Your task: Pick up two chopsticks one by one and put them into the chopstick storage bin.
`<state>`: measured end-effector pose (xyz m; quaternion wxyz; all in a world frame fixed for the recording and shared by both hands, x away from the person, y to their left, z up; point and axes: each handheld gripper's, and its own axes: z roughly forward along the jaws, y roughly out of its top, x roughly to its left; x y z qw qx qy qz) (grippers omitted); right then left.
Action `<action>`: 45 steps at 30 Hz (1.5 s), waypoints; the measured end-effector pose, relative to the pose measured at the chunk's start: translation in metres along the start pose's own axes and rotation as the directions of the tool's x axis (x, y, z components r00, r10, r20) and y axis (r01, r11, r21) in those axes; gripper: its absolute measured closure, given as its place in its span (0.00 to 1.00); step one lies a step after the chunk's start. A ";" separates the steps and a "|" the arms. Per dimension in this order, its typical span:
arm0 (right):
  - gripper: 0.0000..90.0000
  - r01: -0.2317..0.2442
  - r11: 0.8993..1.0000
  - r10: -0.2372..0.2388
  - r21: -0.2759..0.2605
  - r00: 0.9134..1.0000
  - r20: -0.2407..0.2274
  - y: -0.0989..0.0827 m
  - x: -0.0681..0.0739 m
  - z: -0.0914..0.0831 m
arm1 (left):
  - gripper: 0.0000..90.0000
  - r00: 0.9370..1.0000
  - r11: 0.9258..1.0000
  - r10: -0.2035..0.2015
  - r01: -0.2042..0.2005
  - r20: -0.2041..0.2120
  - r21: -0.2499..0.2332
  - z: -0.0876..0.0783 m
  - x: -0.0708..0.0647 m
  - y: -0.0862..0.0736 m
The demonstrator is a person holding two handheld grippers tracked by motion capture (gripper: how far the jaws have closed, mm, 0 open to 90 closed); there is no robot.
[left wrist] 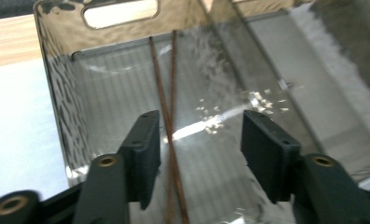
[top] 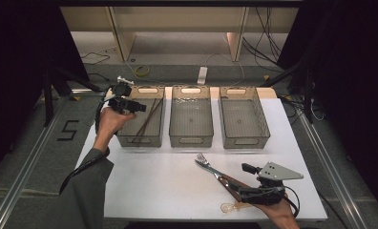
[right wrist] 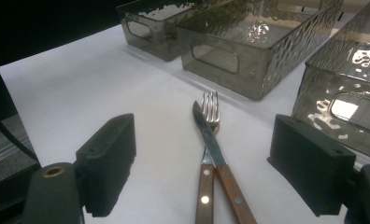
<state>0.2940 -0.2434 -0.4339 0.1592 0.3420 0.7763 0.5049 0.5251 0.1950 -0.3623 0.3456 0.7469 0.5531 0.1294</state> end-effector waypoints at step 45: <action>0.25 0.077 0.988 -0.067 0.136 0.995 -0.075 -0.001 -0.005 -0.001 | 0.20 0.929 0.948 0.262 -0.196 0.262 -0.250 -0.044 -0.093 -0.120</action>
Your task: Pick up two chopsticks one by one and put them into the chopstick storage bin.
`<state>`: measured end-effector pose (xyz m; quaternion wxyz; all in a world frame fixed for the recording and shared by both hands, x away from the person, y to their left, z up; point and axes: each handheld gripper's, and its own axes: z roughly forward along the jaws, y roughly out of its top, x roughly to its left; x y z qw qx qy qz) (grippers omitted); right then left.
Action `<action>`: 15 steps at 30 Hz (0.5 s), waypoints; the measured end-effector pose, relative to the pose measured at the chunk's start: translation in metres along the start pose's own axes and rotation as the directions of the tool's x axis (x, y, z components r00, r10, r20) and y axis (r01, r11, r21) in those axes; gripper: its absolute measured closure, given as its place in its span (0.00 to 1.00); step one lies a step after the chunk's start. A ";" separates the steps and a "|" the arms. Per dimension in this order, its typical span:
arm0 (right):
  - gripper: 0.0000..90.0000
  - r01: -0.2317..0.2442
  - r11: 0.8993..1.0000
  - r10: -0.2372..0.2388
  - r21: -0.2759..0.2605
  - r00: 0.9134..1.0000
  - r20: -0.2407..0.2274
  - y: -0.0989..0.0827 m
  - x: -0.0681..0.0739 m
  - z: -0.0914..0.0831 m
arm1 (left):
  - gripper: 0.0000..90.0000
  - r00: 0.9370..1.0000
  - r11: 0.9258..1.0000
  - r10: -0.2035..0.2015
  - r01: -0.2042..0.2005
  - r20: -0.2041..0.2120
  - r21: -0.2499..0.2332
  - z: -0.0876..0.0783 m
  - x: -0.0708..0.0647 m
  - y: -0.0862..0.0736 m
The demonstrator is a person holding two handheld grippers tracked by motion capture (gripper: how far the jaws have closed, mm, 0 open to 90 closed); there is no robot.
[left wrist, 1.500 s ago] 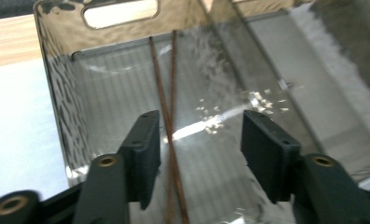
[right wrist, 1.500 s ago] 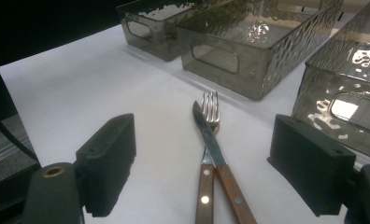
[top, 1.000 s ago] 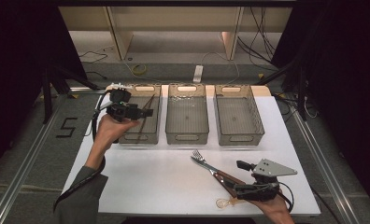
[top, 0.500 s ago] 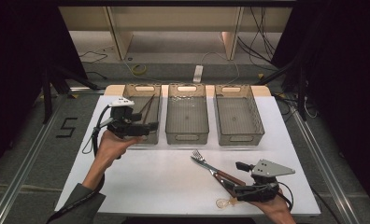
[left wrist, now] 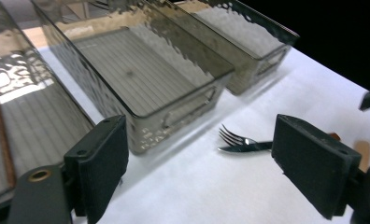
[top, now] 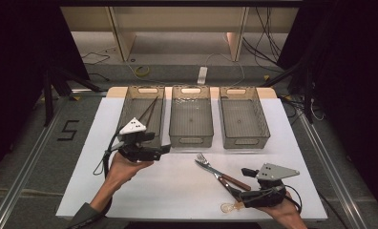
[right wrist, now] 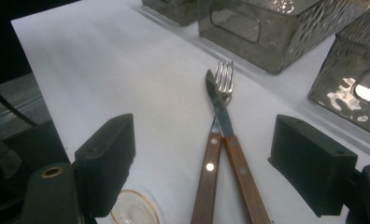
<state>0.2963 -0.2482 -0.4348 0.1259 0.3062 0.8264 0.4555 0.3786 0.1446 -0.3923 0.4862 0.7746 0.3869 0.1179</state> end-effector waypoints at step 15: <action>0.25 0.053 0.986 -0.046 0.160 0.998 -0.042 -0.005 -0.001 0.000 | 0.20 1.000 1.000 0.013 -0.014 -0.022 -0.014 -0.014 -0.007 -0.026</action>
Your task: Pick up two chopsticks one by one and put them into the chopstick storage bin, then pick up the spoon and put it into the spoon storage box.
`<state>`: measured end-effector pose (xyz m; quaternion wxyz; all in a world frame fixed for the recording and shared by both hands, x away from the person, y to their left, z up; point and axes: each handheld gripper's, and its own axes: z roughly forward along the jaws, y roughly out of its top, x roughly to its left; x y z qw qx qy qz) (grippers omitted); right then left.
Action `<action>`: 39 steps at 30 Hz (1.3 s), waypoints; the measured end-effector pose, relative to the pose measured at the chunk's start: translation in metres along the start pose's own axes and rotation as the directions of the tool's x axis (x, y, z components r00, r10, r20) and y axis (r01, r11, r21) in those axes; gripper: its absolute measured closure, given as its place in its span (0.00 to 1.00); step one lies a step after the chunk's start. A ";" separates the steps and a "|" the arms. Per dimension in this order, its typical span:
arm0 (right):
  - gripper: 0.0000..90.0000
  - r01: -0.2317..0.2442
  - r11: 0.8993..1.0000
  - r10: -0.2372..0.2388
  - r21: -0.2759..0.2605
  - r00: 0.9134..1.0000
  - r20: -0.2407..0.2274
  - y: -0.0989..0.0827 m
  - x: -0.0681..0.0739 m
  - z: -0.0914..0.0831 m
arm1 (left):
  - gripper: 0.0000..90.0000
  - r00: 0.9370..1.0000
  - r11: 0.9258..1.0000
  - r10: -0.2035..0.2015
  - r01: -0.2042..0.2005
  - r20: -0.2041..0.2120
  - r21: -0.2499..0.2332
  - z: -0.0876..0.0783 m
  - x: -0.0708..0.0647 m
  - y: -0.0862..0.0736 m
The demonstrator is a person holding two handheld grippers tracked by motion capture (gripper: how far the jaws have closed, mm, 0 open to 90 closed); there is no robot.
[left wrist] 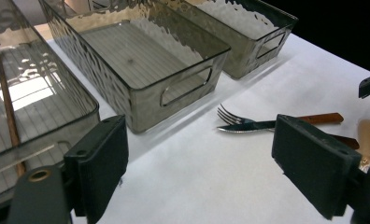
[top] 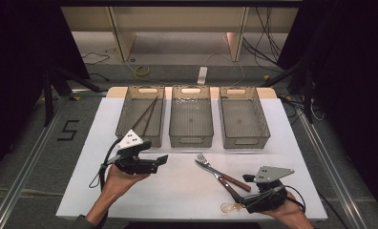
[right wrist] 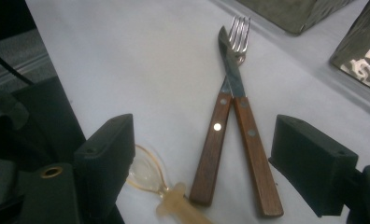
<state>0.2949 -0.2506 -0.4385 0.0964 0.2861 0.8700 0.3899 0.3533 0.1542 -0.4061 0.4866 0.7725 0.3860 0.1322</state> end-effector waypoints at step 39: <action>0.42 0.230 0.880 -0.232 0.415 0.972 -0.047 -0.001 0.004 0.016 | 0.17 1.000 0.999 0.009 -0.009 -0.001 -0.032 -0.016 -0.003 -0.021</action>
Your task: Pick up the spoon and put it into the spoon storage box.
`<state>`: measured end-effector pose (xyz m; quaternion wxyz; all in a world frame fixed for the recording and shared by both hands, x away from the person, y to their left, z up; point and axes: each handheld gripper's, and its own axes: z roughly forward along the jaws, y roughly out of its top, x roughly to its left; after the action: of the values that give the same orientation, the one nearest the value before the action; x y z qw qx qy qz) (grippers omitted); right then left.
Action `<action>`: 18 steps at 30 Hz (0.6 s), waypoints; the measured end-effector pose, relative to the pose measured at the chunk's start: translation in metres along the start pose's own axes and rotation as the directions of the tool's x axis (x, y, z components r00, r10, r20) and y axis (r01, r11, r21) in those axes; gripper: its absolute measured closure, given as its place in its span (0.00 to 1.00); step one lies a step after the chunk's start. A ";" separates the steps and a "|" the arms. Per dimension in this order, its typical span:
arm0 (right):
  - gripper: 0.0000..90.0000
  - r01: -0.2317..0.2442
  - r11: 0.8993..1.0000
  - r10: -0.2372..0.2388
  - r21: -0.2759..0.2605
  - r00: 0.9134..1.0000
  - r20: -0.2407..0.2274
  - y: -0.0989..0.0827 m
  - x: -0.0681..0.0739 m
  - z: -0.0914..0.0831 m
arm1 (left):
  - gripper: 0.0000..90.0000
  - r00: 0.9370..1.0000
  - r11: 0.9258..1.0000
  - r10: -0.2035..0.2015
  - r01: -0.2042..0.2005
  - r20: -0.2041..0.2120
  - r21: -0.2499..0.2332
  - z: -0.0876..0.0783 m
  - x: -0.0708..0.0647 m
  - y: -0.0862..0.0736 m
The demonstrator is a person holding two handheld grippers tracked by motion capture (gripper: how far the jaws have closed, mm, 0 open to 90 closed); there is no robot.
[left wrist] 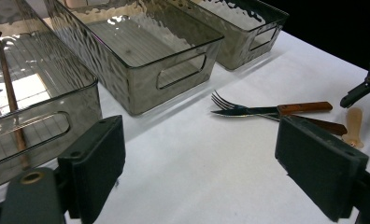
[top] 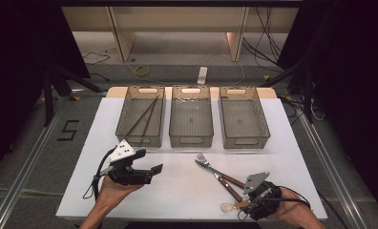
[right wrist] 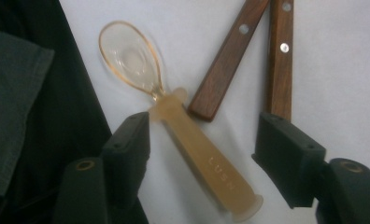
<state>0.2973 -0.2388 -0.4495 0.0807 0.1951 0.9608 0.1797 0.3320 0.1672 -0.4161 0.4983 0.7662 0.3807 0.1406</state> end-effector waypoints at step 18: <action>0.64 0.091 0.986 -0.087 0.140 0.996 -0.032 0.009 0.000 0.011 | 0.18 1.000 1.000 0.018 -0.018 -0.017 0.000 0.000 -0.001 -0.001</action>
<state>0.3023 -0.2277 -0.4566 0.0622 0.1549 0.9798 0.1099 0.3308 0.1671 -0.4172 0.4936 0.7683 0.3781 0.1517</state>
